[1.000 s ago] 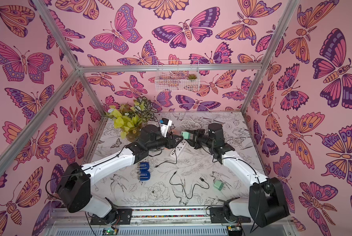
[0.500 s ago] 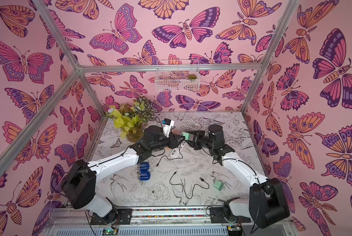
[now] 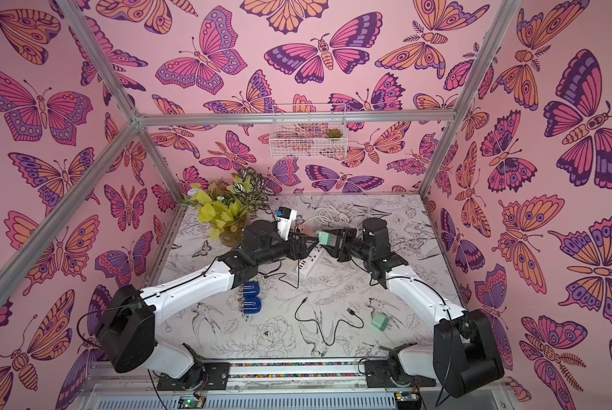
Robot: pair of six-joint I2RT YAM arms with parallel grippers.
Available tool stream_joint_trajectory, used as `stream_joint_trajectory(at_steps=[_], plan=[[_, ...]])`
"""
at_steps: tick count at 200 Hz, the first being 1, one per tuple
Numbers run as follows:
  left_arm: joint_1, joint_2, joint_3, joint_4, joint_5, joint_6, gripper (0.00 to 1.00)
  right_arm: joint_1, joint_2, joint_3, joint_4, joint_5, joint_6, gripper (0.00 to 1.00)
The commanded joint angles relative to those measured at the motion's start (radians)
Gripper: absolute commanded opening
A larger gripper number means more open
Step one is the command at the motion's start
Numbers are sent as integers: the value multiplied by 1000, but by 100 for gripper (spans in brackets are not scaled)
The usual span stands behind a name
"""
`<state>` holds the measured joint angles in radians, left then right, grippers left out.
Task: Charge the electric shaver
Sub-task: Insert the plug into the socket.
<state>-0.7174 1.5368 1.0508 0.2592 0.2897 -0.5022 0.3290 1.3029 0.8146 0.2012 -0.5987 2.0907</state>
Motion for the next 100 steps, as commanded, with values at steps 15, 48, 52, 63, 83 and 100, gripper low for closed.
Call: stream_joint_trajectory(at_steps=[15,48,52,63,83,100], plan=[[6,66,43,14,69,7,62,4,-26,3,30,-15,23,0],[5,105,75,35,81,-19,42,7,-37,-12,43,-10,42,0],[6,107,76,39,80,-22,41,8,-38,-15,48,-8,46,0],[4,111,75,55,80,-32,38,7,-40,-21,54,-7,53,0],[4,117,77,72,92,-44,29,10,-39,-26,65,-6,58,0],[3,117,74,76,97,-47,23,9,-37,-31,79,-4,68,0]])
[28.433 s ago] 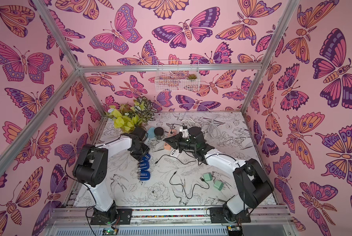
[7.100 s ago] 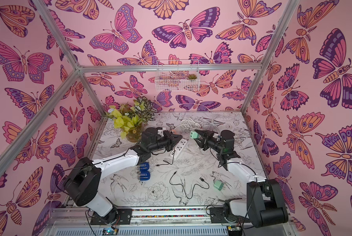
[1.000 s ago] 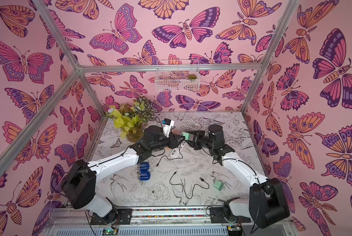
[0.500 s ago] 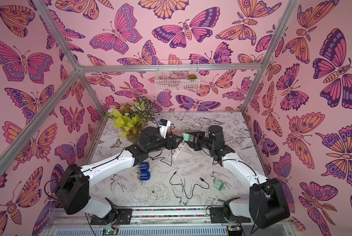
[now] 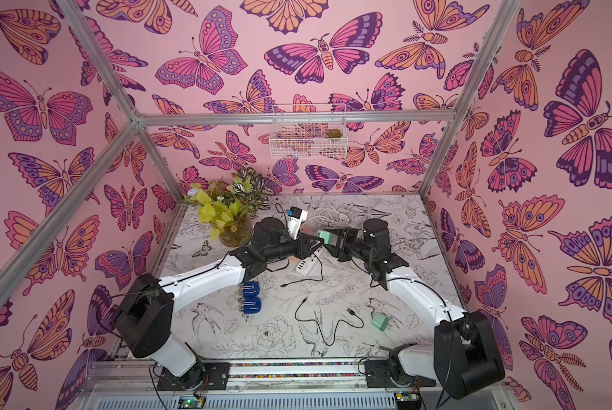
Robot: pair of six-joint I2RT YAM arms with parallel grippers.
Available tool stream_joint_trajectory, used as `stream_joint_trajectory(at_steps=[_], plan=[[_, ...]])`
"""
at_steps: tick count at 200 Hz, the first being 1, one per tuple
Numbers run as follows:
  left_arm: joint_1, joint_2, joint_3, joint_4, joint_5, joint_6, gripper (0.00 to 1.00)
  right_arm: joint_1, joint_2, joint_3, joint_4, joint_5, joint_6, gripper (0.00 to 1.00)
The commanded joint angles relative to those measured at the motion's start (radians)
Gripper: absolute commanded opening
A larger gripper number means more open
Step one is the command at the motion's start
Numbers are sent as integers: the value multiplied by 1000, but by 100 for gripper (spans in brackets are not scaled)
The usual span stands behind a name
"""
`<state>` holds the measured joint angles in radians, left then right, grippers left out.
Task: Charge the electric shaver
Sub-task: Insert the plug into the socket.
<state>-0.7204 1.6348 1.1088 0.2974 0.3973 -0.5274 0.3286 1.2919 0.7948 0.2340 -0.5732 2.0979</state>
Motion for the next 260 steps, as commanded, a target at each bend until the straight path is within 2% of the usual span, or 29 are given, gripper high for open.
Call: stream_joint_trajectory(at_steps=[1,21,56,68,99,123,142,164,189,221,240,260], plan=[[6,19,16,39,-10,-22,22,10,-26,-11,46,-29,61,0],[6,13,8,51,-11,-27,18,9,-25,-12,53,-27,66,0],[3,10,6,61,-6,-35,0,15,-14,-21,76,-30,81,0],[3,3,2,65,-10,-41,0,14,-12,-33,95,-28,90,0],[5,-28,-10,50,-40,-47,0,13,-17,-48,107,-17,78,30],[9,-54,8,-43,-61,-31,0,-2,-24,-36,42,-25,0,52],[15,-72,30,-148,-86,-7,0,-34,-49,-12,-97,-26,-126,62],[31,-82,72,-305,-116,30,0,-82,-89,42,-331,-9,-332,67],[56,-75,118,-452,-114,80,0,-127,-90,125,-575,8,-588,67],[87,6,238,-660,-79,164,0,-127,-27,294,-888,91,-964,64],[90,79,331,-773,-75,232,0,-128,6,342,-974,114,-1101,63],[96,166,429,-862,-54,277,0,-128,22,355,-1021,124,-1181,63]])
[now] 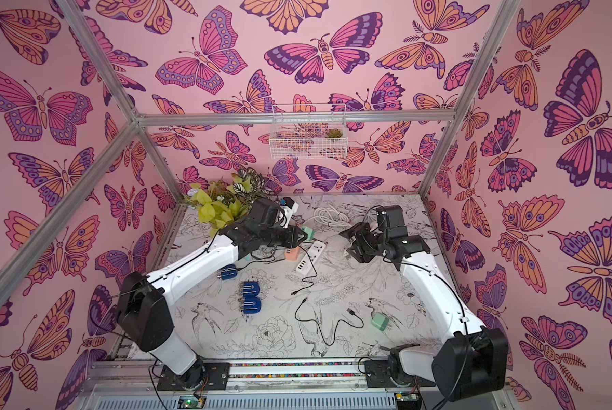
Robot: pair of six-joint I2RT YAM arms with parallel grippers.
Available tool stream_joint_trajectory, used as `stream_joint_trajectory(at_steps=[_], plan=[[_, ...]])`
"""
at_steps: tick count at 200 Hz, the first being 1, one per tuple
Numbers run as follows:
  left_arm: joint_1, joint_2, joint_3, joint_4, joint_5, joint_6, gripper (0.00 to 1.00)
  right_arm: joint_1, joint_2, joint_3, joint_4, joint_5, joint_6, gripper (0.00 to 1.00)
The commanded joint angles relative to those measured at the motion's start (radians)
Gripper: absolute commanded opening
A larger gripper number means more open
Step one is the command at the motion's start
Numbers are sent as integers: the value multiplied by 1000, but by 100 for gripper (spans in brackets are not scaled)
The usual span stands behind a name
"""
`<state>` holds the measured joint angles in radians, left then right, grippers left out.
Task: Charge the electric shaver
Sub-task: Insert the plug into the socket.
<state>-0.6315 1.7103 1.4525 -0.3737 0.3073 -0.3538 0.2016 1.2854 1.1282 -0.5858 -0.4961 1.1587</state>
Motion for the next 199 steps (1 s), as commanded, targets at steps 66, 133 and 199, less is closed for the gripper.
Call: stream_joint_trajectory(at_steps=[66,133,199], plan=[[4,361,361,-354,40,124,0,7,4,-21,-119,-44,-454,58],[-8,526,520,-402,-12,148,0,7,-56,-142,76,-64,-413,56],[-42,627,665,-473,-100,182,0,7,-57,-127,34,-64,-400,54]])
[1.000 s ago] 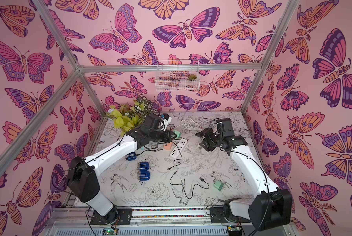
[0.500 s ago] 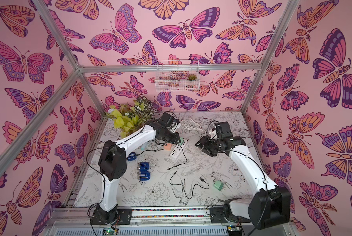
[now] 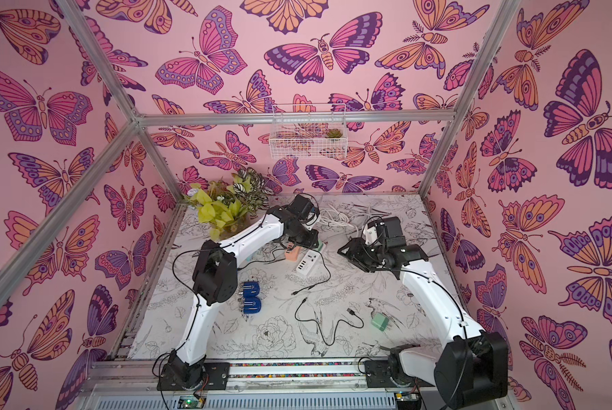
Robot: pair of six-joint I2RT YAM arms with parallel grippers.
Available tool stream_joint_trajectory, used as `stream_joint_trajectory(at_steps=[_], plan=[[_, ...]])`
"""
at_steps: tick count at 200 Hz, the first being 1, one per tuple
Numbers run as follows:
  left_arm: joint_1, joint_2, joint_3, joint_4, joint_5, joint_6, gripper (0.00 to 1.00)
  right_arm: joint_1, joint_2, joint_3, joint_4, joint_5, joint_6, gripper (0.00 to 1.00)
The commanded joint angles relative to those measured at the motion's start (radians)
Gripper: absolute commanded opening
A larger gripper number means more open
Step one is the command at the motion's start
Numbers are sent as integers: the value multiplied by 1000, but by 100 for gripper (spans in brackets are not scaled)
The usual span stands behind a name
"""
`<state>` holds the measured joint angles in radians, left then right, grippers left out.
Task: Charge the electric shaver
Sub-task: Insert the plug into the socket.
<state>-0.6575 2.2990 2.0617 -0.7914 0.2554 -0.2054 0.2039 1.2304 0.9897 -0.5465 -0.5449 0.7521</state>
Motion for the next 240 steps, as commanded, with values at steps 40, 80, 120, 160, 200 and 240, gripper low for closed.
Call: stream_joint_trajectory(at_steps=[40,80,120,160,200,240], plan=[[-25,93,144,-133,-92,67,0,6,-12,9,-6,-18,17,54],[-27,97,198,-224,-108,42,0,5,-16,9,-5,-12,27,54],[-28,100,205,-239,-90,10,0,5,-23,-10,22,-9,52,54],[-30,150,253,-292,-117,-4,0,5,-27,-9,13,-3,52,54],[-35,187,304,-289,-134,-10,0,5,-41,-19,16,-7,60,54],[-43,169,345,-248,-166,-18,0,5,-55,-25,4,-9,59,54]])
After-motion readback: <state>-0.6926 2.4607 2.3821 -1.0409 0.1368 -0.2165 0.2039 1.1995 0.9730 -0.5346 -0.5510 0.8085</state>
